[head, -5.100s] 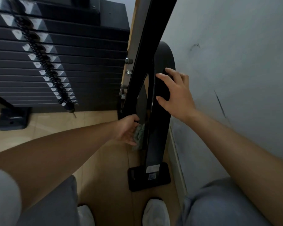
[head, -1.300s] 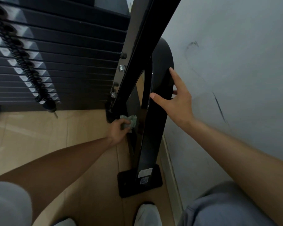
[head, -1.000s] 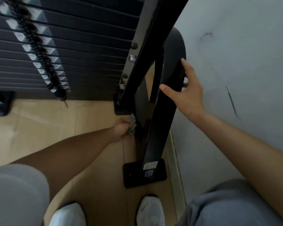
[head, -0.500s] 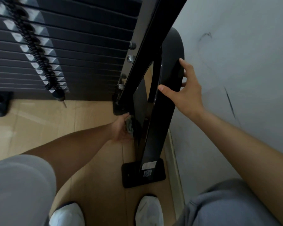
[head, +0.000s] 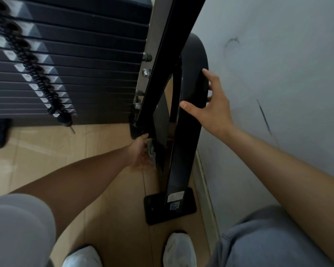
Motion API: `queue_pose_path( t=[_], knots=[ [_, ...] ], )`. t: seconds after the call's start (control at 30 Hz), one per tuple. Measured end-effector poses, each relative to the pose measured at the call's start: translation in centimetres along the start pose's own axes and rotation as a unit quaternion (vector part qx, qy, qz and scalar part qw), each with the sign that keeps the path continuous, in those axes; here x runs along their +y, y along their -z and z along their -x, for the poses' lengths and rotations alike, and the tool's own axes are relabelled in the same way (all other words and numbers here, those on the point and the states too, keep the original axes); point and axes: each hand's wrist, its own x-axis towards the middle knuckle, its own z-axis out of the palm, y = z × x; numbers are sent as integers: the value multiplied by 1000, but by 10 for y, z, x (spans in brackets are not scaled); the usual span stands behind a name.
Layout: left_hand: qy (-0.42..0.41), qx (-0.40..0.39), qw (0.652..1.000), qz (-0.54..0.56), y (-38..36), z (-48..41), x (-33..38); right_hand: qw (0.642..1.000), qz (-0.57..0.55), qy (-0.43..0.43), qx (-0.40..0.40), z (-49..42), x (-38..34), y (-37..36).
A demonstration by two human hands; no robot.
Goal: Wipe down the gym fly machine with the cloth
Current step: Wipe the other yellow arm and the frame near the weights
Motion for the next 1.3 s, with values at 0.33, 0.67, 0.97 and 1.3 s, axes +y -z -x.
queue_pose_path(
  t=[0.33, 0.67, 0.97, 1.3],
  knots=[
    [40, 58, 990, -119, -7, 11, -27, 1000, 4, -5, -11, 1, 2, 0],
    [-165, 100, 960, 201, -13, 25, 54, 1000, 3, -18, -18, 0, 1, 1],
    [-207, 75, 929, 296, -45, 66, 78, 1000, 10, -22, -19, 0, -1, 1],
    [-274, 111, 907, 299, -80, 129, 104, 999, -3, -30, -24, -1, -3, 2]
  ],
)
